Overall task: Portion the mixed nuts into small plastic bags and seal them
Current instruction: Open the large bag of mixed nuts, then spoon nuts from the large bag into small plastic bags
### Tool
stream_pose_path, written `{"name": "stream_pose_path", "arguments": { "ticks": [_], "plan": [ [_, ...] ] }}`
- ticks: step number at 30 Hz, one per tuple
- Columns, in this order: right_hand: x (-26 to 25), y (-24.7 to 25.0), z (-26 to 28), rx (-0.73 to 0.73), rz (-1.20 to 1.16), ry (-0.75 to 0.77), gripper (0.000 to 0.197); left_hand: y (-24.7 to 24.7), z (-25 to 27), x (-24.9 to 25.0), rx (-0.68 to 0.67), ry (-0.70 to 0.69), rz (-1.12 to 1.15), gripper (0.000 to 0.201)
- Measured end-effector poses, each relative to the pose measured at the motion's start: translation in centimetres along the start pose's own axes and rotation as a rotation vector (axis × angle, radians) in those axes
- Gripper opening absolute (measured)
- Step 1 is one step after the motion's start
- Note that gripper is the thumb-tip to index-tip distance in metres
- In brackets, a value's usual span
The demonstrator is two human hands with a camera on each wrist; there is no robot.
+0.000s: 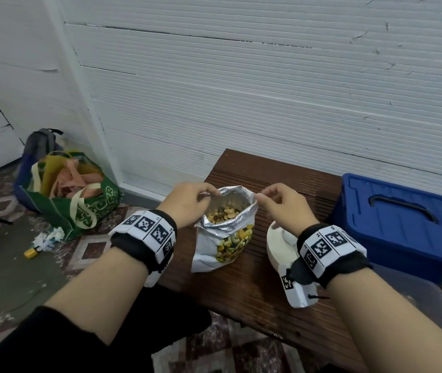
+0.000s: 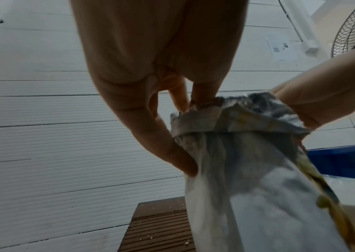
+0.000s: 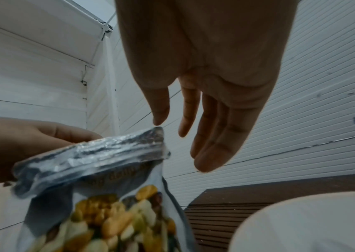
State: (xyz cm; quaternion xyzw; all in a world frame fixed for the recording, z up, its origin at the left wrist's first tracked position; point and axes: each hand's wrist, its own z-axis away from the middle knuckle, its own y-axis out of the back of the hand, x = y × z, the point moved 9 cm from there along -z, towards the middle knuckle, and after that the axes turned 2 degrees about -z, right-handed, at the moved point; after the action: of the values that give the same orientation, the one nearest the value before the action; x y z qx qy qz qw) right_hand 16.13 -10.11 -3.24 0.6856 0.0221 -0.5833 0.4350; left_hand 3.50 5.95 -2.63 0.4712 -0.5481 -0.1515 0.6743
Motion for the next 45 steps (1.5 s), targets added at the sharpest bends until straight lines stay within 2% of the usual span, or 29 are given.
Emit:
{"name": "stream_pose_path", "arguments": {
  "ticks": [3,6,8,14,17,20,23,25,27,29,34,40,43,45],
  "plan": [
    [2.9,0.6,1.2,-0.058,0.292,-0.067,0.037,-0.7,0.1,0.2,-0.008,-0.022,0.001,0.027],
    [5.9,-0.5,2.7,-0.194,0.553,-0.112,0.040,-1.2,0.1,0.0,0.010,-0.027,0.029,0.029],
    [7.6,-1.3,3.4,-0.236,0.637,-0.133,0.042,-1.4,0.3,-0.1,0.027,-0.015,0.080,0.032],
    [8.4,-3.0,4.9,-0.211,0.666,-0.092,0.038,-1.1,0.8,0.3,0.101,-0.018,0.137,0.038],
    [8.1,-4.0,5.8,-0.238,0.623,-0.063,0.033,-1.2,1.1,0.4,0.119,0.005,0.147,0.038],
    [7.9,-5.2,6.6,-0.271,0.583,-0.051,0.038,-1.1,1.3,0.6,0.130,0.022,0.144,0.037],
    [7.2,-6.1,7.5,-0.304,0.585,-0.013,0.029,-1.2,1.5,0.6,0.139,0.036,0.134,0.037],
    [6.6,-5.1,7.8,-0.254,0.520,-0.006,0.024,-1.2,1.6,0.6,0.146,0.046,0.131,0.037],
    [6.4,-2.4,7.8,-0.125,0.482,-0.042,0.021,-1.2,1.7,0.6,0.146,0.054,0.130,0.037],
    [6.9,0.2,8.1,-0.047,0.526,-0.102,0.020,-1.2,1.7,0.6,0.144,0.055,0.125,0.038],
    [8.8,0.2,9.4,-0.174,0.719,-0.232,0.031,-1.4,1.7,0.5,0.142,0.074,0.132,0.037],
    [8.7,-0.6,9.5,-0.164,0.660,-0.251,0.033,-1.4,1.9,0.5,0.131,0.090,0.121,0.038],
    [8.1,-0.1,9.2,-0.117,0.645,-0.232,0.033,-1.4,1.9,0.4,0.130,0.099,0.124,0.038],
    [7.4,1.3,8.8,-0.010,0.635,-0.209,0.030,-1.4,1.8,0.2,0.131,0.105,0.135,0.037]
  ]
}}
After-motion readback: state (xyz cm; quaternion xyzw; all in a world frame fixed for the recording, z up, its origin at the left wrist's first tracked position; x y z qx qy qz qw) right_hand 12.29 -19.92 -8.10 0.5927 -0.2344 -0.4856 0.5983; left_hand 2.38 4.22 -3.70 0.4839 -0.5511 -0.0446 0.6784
